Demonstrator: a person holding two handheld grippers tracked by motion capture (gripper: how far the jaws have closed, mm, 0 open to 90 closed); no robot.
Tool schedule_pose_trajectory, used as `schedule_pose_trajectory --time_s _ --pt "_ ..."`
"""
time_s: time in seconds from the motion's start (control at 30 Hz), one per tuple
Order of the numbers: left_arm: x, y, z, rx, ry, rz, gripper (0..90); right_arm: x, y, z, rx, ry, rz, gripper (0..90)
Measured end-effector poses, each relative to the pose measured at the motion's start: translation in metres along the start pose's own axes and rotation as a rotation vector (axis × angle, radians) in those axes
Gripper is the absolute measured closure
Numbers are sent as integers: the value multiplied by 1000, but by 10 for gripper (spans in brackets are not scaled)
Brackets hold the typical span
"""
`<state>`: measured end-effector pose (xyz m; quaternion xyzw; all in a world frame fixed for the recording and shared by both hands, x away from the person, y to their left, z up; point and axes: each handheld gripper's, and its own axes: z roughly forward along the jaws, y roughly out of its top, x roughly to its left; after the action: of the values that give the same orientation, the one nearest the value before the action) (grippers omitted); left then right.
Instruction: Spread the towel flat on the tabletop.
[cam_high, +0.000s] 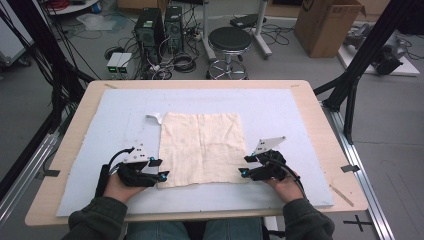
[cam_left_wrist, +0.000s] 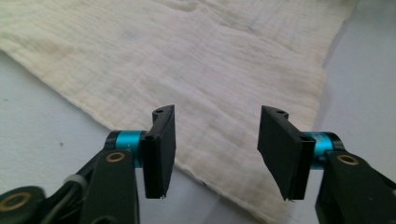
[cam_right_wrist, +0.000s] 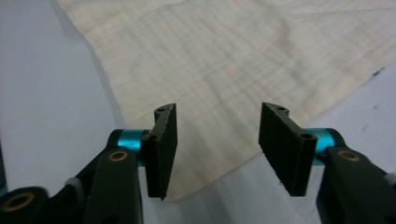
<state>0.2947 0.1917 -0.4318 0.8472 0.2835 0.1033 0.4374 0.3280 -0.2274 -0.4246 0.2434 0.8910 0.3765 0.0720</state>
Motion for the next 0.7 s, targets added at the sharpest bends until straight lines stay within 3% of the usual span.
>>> schedule_pose_trajectory --time_s 0.27,0.4,0.47,0.6,0.7 --pt "-4 -5 7 65 -59 42 603 5 -5 9 53 15 -20 603" --pt "-6 -7 8 74 -35 69 668 6 -4 10 61 -7 -39 670" --pt "-5 -7 7 71 -24 78 744 7 -3 10 67 -7 -45 717" --pt "-4 -7 7 75 -28 81 872 5 -2 11 74 24 -21 842" --pt "-4 -7 5 75 -17 85 885 3 -2 11 70 40 -13 879"
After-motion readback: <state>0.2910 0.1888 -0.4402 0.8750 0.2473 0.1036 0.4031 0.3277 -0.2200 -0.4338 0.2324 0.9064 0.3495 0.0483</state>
